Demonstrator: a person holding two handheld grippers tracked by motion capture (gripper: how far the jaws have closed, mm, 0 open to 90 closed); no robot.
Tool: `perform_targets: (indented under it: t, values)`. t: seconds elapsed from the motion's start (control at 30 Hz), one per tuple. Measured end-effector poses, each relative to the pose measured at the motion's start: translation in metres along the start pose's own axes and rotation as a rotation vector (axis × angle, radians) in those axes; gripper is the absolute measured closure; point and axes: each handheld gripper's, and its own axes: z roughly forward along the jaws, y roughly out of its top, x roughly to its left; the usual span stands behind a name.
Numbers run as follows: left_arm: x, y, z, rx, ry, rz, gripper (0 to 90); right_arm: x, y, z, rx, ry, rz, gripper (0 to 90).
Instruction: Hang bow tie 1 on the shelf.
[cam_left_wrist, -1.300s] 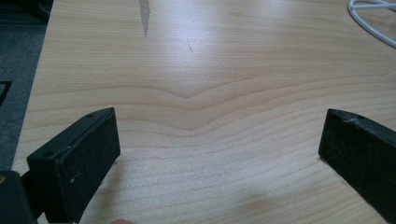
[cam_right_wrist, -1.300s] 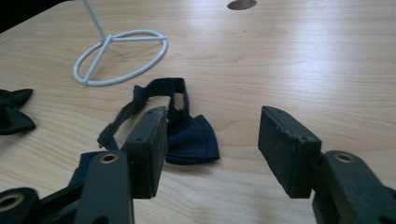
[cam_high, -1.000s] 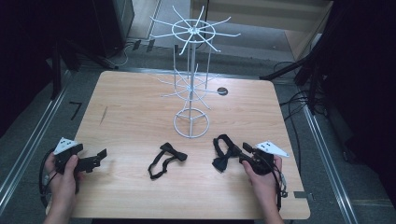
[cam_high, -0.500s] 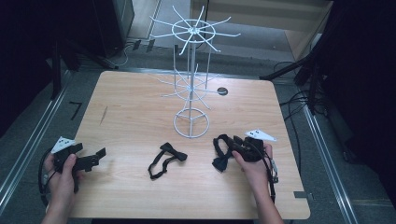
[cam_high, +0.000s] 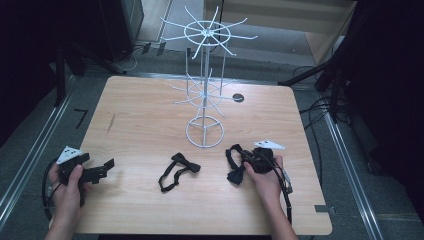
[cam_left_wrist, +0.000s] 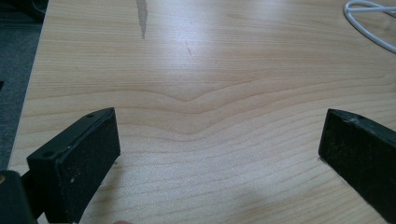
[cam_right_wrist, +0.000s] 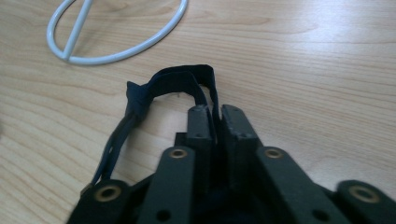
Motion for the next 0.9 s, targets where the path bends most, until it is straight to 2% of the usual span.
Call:
perform_targets:
  t: [0.07, 0.2, 0.5, 0.7, 0.9]
  values:
    - [0.000, 0.000, 0.000, 0.002, 0.000, 0.000, 0.0, 0.003, 0.000, -0.003, -0.015, 0.016, -0.005, 89.7]
    - [0.000, 0.001, 0.001, 0.003, -0.003, -0.004, 0.0, 0.008, 0.003, -0.012, -0.062, 0.014, -0.036, 90.0]
    - [0.000, 0.000, 0.001, 0.002, 0.002, 0.000, 0.0, 0.020, 0.010, -0.038, -0.223, 0.037, -0.072, 90.0]
    - [0.000, 0.000, 0.001, 0.001, 0.000, -0.002, 0.0, 0.026, 0.016, -0.054, -0.286, 0.052, -0.100, 90.0]
    - [0.000, 0.001, 0.001, 0.003, 0.001, -0.001, 0.0, 0.033, 0.020, -0.064, -0.326, 0.064, -0.122, 90.0]
